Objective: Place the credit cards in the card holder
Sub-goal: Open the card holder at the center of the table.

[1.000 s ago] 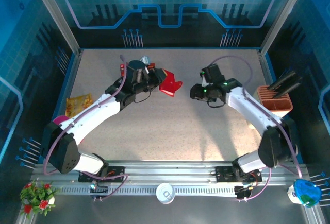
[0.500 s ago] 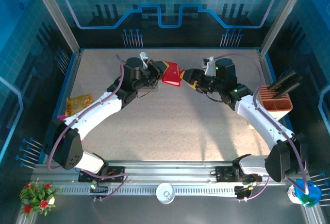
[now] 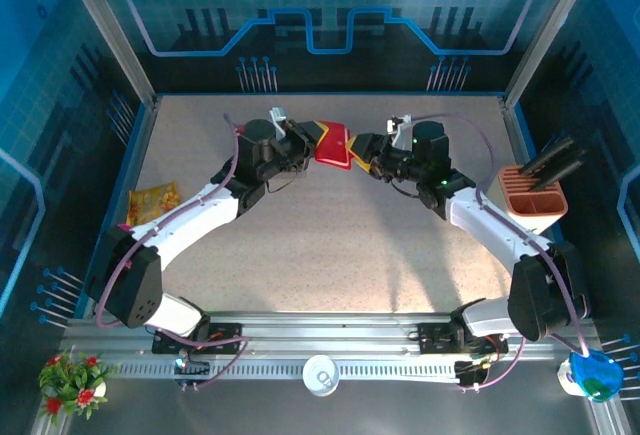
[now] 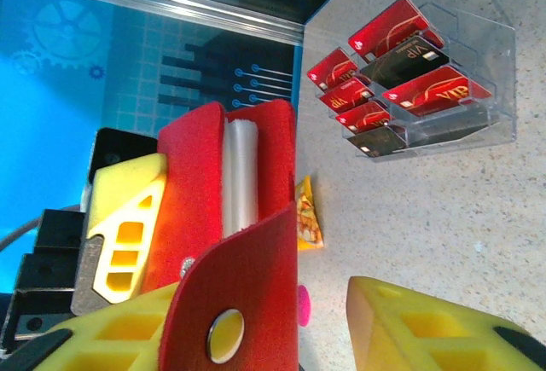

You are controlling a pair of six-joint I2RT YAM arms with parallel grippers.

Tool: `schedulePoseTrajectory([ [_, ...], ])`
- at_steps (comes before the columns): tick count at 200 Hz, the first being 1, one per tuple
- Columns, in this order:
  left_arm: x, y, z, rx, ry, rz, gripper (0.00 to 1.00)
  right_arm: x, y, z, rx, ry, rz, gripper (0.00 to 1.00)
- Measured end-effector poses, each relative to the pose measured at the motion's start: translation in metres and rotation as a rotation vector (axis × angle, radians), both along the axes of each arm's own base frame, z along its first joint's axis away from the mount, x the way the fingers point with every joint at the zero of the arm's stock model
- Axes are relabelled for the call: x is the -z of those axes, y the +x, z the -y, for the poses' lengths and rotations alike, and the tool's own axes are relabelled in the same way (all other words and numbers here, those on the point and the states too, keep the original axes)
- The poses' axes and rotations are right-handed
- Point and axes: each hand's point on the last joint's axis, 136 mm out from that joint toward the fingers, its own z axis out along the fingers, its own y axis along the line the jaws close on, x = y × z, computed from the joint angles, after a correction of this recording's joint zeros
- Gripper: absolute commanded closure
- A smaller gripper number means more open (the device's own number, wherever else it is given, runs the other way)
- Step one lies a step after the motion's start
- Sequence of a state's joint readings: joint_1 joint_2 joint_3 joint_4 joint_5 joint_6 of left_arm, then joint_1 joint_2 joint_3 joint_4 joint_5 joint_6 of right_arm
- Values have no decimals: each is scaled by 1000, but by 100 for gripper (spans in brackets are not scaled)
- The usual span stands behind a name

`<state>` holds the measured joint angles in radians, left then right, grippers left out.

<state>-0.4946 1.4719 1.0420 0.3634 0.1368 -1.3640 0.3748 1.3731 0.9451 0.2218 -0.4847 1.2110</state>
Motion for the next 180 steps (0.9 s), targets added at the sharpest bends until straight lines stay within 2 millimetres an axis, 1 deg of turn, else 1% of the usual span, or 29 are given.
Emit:
schedulePoseTrajectory([
  [57,-4,1,-1,-3,-17,15,100,18,-3,2,21,42,-30,55],
  [71,-5,1,-1,-3,-18,17,100,20,-4,3,24,51,-36,55],
  [116,-5,1,-1,-4,-24,13,100,11,-2,2,29,89,-14,56],
  [140,-3,0,0,-2,-27,11,100,8,-5,4,34,97,-8,57],
  [180,-3,0,0,-2,-34,10,100,-5,-10,7,41,125,17,57],
])
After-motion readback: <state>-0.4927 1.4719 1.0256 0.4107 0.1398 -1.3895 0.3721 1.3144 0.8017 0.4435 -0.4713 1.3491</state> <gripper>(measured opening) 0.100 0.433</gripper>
